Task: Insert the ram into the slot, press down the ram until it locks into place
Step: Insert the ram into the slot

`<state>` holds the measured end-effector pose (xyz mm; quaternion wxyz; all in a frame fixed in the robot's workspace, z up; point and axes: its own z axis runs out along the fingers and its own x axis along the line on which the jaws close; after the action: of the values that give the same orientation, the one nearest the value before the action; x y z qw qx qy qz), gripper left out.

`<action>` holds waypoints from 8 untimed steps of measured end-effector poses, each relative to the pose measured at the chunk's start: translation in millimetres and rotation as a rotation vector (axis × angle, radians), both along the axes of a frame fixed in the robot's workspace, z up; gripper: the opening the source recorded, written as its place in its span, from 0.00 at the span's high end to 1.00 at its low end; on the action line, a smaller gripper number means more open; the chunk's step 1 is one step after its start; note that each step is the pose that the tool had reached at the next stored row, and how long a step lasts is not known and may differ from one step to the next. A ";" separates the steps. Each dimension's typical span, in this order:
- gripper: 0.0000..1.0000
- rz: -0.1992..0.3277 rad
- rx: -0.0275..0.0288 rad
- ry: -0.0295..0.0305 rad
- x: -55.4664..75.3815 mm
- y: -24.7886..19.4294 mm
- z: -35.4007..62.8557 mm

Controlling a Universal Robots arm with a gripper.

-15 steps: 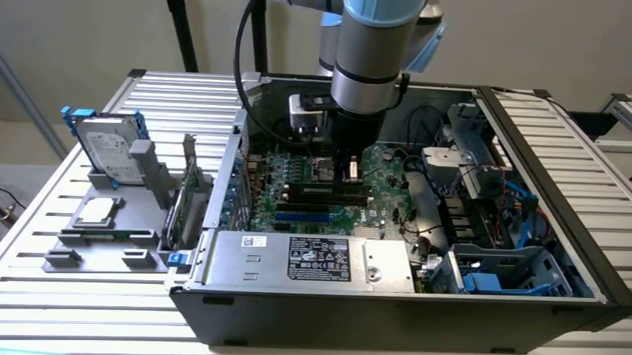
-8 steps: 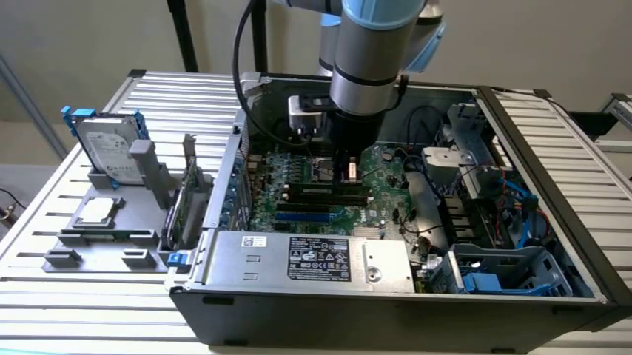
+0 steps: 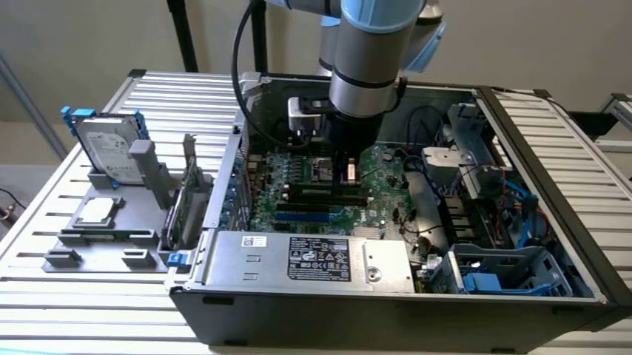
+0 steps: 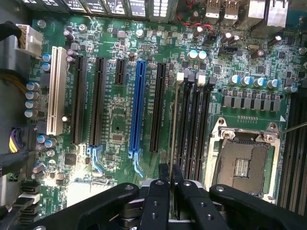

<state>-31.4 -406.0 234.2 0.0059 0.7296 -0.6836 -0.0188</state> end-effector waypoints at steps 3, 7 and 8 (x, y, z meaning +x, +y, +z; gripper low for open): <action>0.87 0.000 -0.0001 0.0000 -0.1 0.2 -1.4; 0.87 0.000 0.0000 0.0000 -0.4 1.1 -2.4; 0.87 0.000 0.0001 0.0000 -0.5 1.6 -2.5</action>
<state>-31.9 -404.4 231.7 0.0059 0.7295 -0.6836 -0.0188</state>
